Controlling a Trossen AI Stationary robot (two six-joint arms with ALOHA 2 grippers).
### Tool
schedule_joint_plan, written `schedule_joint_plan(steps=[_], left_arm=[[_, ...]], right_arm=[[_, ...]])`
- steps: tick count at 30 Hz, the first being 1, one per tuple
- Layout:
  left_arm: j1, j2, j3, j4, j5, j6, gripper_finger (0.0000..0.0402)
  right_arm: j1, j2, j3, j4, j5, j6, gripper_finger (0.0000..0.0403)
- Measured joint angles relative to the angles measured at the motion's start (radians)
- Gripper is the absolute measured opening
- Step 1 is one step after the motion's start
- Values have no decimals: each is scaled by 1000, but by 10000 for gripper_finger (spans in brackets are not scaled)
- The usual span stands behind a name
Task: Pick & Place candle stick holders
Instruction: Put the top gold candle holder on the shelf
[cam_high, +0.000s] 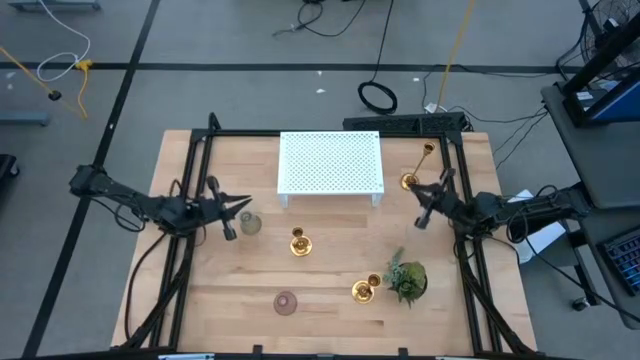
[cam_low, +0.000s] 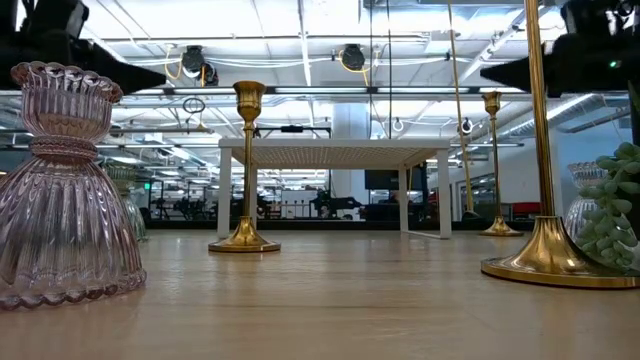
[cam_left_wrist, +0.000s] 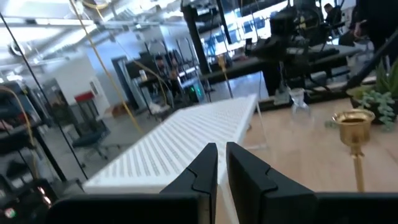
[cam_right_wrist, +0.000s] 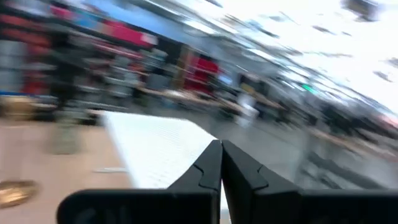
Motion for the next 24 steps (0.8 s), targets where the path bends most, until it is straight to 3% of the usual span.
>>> schedule_joint_plan(steps=[2, 7, 13, 20, 24], left_arm=[[0, 0, 0, 39, 0, 33, 42], [0, 0, 1, 104, 0, 36, 42], [2, 0, 43, 91, 6, 28, 45], [13, 5, 148, -113, 9, 5, 117], [48, 35, 184, -80, 4, -10, 163]], right_arm=[[0, 9, 0, -5, 69, 4, 15], [-1, 41, 0, -4, 117, 45, 74], [-8, 65, 0, -6, 423, 192, 156], [-8, 102, 0, -82, 416, 286, 205], [-13, 134, 0, -123, 413, 356, 212]])
